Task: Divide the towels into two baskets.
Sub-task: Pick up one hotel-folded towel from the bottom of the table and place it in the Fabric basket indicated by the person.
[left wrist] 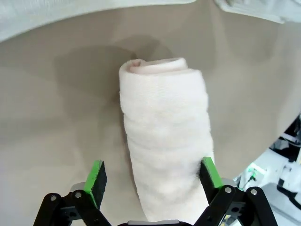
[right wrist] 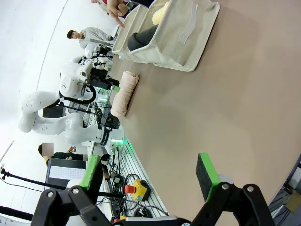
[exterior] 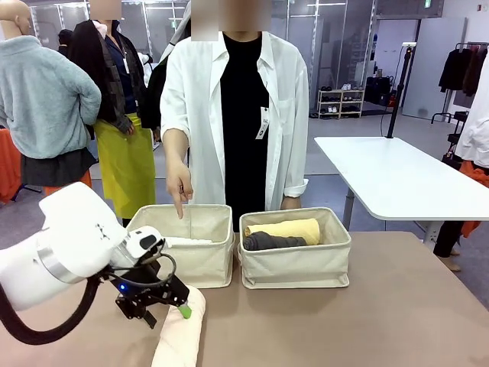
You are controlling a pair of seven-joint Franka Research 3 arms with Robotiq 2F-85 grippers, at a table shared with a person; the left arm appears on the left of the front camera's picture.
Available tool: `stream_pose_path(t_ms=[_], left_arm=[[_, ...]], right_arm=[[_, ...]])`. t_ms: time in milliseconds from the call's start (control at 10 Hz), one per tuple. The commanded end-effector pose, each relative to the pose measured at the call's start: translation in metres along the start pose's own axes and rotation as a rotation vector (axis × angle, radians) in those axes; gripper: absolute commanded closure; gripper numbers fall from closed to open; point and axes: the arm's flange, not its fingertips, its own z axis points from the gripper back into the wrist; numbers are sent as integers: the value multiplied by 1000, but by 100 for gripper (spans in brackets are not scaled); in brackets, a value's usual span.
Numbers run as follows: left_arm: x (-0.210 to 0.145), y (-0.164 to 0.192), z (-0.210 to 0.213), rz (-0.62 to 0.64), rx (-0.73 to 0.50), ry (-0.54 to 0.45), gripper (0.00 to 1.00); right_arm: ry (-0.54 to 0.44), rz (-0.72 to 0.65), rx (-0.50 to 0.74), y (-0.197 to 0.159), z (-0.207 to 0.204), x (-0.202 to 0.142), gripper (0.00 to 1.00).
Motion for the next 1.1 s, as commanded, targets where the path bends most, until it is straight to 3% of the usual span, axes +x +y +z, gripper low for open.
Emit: stream_pose_path(t_ms=[0,300,400,500,600,700,800,1000], left_arm=[[-15,-7,-19,75,-8,-2,0],[-22,-5,-24,93,-43,16,3],[-25,-6,-26,85,-50,14,18],[-26,-9,-27,89,-53,17,23],[-28,-13,-29,86,-70,30,38],[-29,-18,-31,81,-87,27,43],[-30,-20,-31,76,-97,31,98],[-29,-18,-30,99,-67,27,100]], right_arm=[[9,-6,-12,5,-1,-4,0],[9,-6,-12,5,-1,-4,0],[9,-6,-12,5,-1,-4,0],[9,-6,-12,5,-1,-4,0],[9,-6,-12,5,-1,-4,0],[9,-6,-12,5,-1,-4,0],[9,-6,-12,5,-1,-4,0],[9,-6,-12,5,-1,-4,0]])
